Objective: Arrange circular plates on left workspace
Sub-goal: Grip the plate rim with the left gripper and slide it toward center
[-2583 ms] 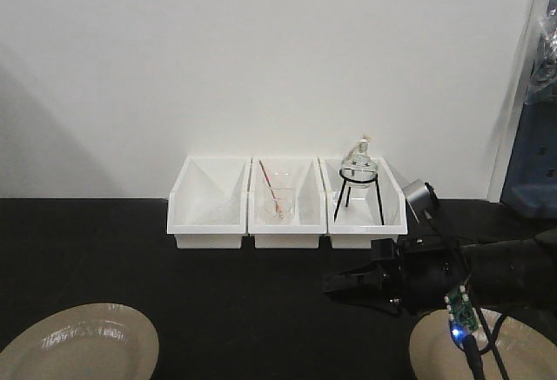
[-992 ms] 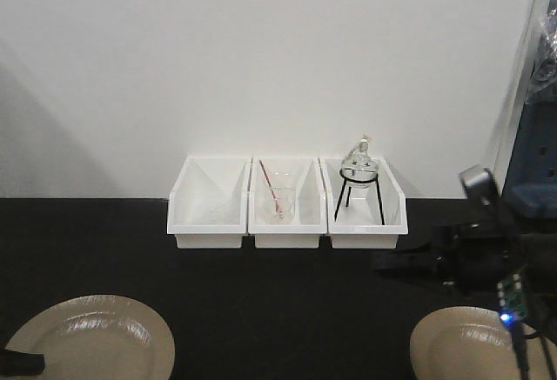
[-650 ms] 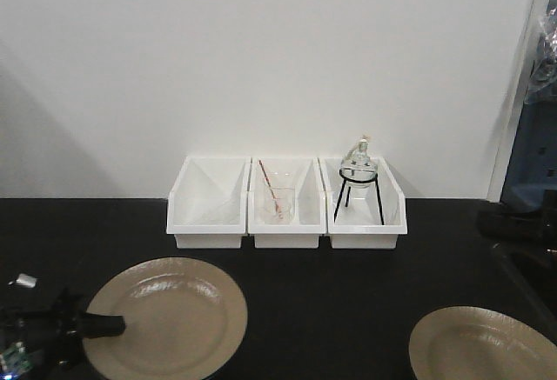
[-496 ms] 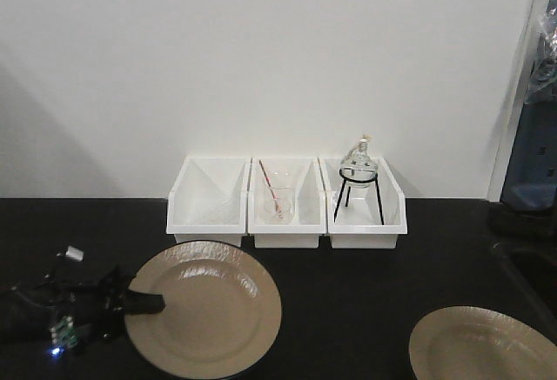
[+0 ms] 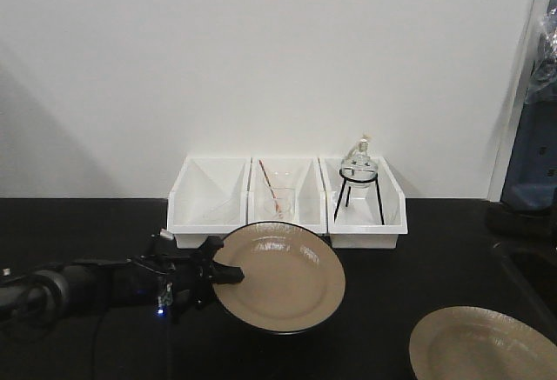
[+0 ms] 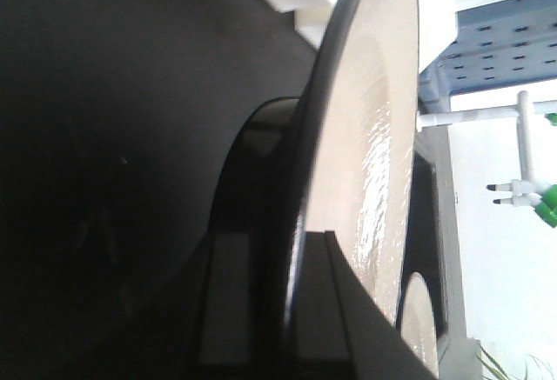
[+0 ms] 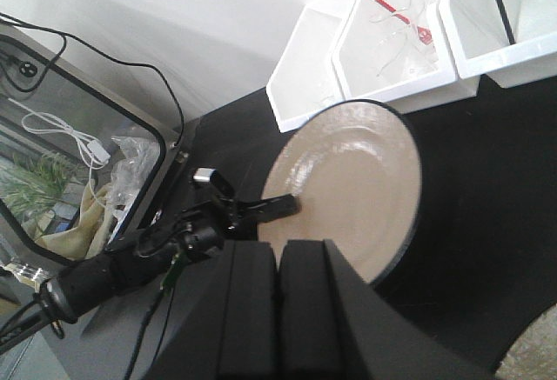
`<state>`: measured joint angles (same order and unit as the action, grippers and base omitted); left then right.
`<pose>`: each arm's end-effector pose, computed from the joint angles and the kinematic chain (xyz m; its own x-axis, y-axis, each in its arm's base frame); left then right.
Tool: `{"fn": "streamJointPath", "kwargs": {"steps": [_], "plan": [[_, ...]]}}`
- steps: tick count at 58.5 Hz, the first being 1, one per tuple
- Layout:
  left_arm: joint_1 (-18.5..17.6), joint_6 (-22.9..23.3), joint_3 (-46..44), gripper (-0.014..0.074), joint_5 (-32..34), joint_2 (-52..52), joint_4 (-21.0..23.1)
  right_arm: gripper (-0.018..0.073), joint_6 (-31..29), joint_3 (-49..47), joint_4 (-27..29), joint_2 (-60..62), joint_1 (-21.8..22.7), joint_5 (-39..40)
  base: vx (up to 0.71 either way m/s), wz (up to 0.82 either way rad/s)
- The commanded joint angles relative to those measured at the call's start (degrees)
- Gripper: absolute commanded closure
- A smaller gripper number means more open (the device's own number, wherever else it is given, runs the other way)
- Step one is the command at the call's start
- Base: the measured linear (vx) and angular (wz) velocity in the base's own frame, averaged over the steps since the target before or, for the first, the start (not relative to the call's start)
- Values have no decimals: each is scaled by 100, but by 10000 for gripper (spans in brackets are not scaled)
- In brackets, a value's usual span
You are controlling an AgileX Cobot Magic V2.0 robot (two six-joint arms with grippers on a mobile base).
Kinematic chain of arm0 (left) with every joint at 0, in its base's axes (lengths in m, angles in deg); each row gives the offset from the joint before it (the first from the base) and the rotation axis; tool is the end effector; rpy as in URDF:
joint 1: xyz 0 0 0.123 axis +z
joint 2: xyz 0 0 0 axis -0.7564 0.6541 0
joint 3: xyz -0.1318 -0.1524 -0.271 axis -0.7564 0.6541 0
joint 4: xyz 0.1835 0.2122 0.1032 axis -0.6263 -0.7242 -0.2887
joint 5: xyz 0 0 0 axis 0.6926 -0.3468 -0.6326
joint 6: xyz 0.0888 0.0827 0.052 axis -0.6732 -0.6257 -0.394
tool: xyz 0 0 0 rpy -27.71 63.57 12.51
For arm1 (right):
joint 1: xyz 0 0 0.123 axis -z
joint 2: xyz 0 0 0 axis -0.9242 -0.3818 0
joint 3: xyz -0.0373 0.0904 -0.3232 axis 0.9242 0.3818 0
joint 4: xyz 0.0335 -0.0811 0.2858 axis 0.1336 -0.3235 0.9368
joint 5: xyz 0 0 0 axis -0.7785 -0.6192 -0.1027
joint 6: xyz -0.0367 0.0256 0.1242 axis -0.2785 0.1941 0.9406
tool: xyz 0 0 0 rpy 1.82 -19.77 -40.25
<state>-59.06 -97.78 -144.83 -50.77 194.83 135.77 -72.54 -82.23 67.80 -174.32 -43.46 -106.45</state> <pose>0.5849 -0.1918 0.1368 -0.8513 -0.4675 -0.2384 0.0136 0.4344 -0.9006 0.4053 -0.0478 0.3270 -0.6533 0.4136 -0.6342 -0.3603 0.5668 0.7408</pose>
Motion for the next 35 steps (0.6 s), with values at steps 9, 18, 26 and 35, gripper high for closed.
{"fn": "streamJointPath", "kwargs": {"steps": [9, 18, 26, 35], "plan": [[-256, 254, -497, 597, -194, -207, 781, 560, -205, -175, 516, 272, 17, -457, 0, 0], [-261, 238, -497, 594, -75, -159, 392, 560, -205, -175, 619, 272, 17, -469, 0, 0], [-261, 237, -497, 580, 30, -159, 83, 560, -205, -175, 618, 272, 17, -468, 0, 0], [-256, 68, -497, 500, 23, -159, -233, 560, -205, -175, 676, 272, 17, -468, 0, 0]]}}
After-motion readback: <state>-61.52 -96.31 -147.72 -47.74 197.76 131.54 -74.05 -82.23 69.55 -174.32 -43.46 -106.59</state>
